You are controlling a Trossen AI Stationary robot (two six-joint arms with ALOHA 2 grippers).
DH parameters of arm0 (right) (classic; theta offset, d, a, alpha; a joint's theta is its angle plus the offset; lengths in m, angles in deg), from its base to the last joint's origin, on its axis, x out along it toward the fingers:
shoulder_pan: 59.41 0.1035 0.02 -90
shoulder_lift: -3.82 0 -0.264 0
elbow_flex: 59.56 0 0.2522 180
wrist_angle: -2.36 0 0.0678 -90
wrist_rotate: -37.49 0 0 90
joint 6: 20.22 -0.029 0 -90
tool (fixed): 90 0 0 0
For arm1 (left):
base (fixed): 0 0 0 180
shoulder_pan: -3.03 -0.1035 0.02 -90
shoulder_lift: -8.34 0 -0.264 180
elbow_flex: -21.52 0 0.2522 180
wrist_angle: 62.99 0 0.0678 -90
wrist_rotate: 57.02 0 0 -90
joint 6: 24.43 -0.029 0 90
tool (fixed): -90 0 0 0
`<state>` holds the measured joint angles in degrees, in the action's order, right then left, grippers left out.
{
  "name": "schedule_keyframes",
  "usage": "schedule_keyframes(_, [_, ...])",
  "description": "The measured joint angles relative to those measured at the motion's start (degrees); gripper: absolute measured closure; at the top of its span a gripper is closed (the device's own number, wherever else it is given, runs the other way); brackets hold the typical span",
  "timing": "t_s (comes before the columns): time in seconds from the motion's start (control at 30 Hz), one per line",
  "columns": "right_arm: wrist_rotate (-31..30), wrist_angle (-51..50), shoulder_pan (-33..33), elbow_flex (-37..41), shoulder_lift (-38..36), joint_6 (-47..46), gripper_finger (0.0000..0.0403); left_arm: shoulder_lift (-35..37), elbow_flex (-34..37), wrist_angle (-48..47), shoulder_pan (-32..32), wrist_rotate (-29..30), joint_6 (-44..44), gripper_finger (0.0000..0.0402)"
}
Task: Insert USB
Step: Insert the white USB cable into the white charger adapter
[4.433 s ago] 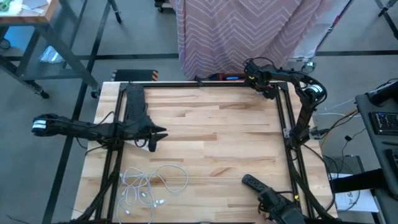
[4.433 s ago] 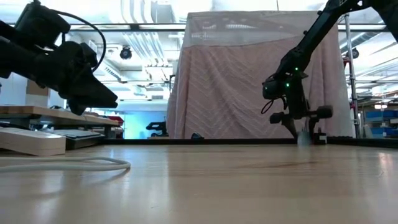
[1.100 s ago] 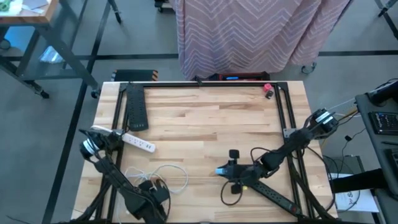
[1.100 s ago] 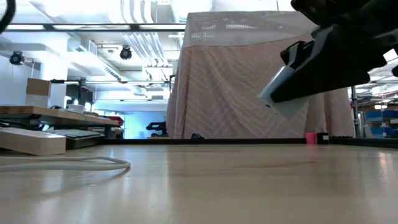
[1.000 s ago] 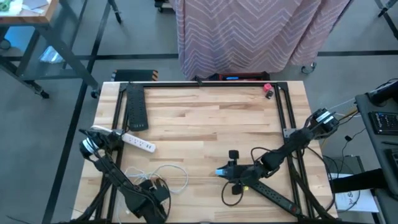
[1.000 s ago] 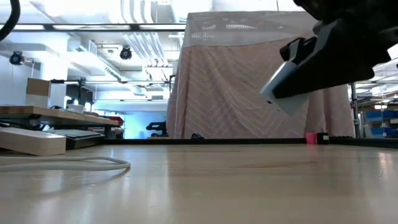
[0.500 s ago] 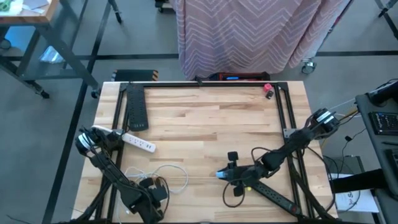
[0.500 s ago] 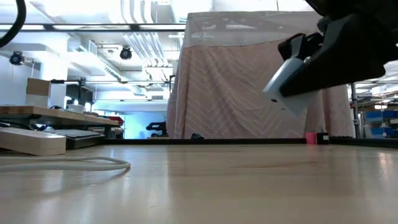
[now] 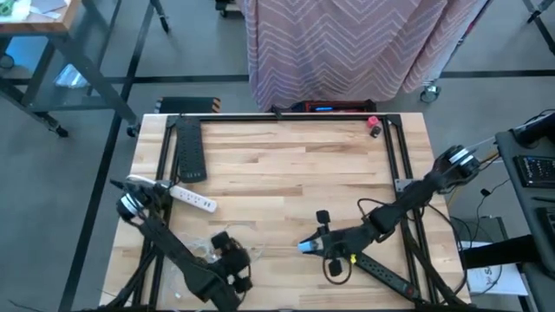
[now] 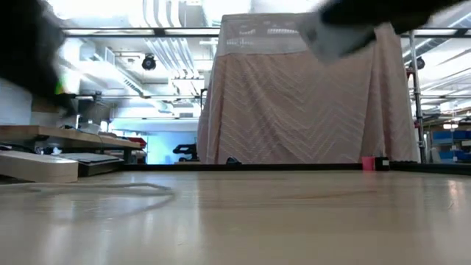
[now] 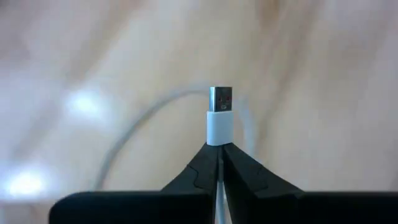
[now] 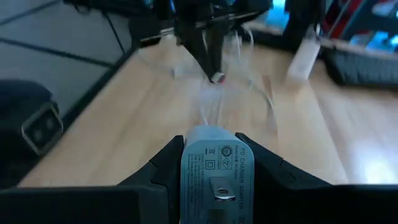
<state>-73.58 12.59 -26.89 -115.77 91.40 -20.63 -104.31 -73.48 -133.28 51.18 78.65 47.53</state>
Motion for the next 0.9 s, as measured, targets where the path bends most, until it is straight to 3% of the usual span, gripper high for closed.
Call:
schedule_keyframes(0.23, [0.2, 0.0, 0.0, -4.6, -7.7, 6.8, 0.0298, 0.2, -6.0, 1.5, -6.3, 15.9, -21.5, 0.0401])
schedule_keyframes(0.43, [0.1, 2.7, 0.5, -2.7, -18.4, 10.9, 0.0298, 3.2, -5.7, 10.6, -8.3, 34.4, -40.8, 0.0401])
schedule_keyframes(0.5, [0.6, 2.1, 0.6, -1.4, -20.5, 12.3, 0.0298, 4.3, -5.7, 11.5, -8.7, 36.6, -44.7, 0.0401])
schedule_keyframes(0.6, [4.4, 3.7, 0.6, 0.2, -21.9, 13.6, 0.0298, 4.9, -6.0, 12.6, -9.6, 35.1, -51.3, 0.0401])
schedule_keyframes(0.9, [12.7, 5.5, 0.0, 2.0, -21.8, 13.6, 0.0298, 5.1, -6.0, 33.2, -14.0, 14.6, -80.4, 0.0402])
